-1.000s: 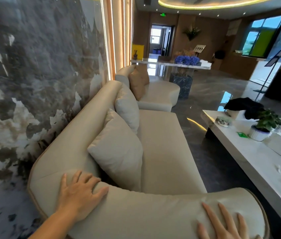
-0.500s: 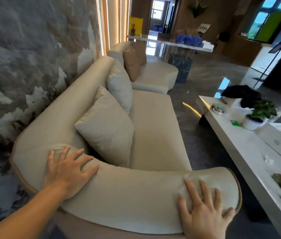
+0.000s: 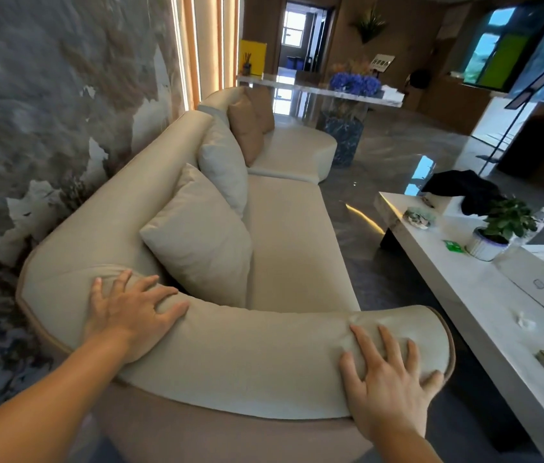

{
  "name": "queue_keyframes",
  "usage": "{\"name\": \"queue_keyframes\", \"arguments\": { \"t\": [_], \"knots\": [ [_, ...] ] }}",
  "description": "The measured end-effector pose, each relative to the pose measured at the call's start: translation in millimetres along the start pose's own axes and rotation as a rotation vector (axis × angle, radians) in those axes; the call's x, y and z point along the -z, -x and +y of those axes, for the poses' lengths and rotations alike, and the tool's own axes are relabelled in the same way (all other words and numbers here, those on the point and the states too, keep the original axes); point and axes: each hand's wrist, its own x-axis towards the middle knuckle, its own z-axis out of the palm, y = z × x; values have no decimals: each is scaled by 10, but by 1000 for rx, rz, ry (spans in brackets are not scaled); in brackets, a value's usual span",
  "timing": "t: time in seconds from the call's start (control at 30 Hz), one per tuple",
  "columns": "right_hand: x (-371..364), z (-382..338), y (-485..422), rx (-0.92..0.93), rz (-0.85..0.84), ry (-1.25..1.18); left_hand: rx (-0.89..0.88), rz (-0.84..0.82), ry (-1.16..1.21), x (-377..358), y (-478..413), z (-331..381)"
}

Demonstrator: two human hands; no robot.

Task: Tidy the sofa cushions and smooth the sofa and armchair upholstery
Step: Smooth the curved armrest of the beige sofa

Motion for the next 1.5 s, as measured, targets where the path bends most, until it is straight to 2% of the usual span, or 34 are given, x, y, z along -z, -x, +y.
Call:
{"name": "queue_keyframes", "arguments": {
  "t": [0.53, 0.8, 0.87, 0.97, 1.13, 1.2, 1.27, 1.4, 1.5],
  "knots": [
    [-67, -339, -641, 9, 39, -2, -39, 9, 27, -50, -782, -1],
    [-97, -306, -591, 11, -17, 14, -29, 27, -12, -149, -763, -44],
    [-36, -320, -493, -28, -64, 43, -49, -59, -45, -77, -770, -85],
    [27, -362, -577, 4, -98, 12, -27, -39, -33, -100, -816, -38],
    [402, -441, -614, 4, -391, 145, -54, -351, -99, 159, -779, -4],
    [641, -482, -448, 33, -442, 132, -49, -418, -112, 270, -564, 19],
    [994, -406, -72, 11, -504, 98, -125, -532, -151, 540, -140, 80],
    [1332, -438, 445, -19, -842, 75, -134, -770, -187, 773, 376, 128],
    [1911, -85, 1272, -68, -936, 46, -276, -911, -252, 1342, 1127, 593]
  ]
}}
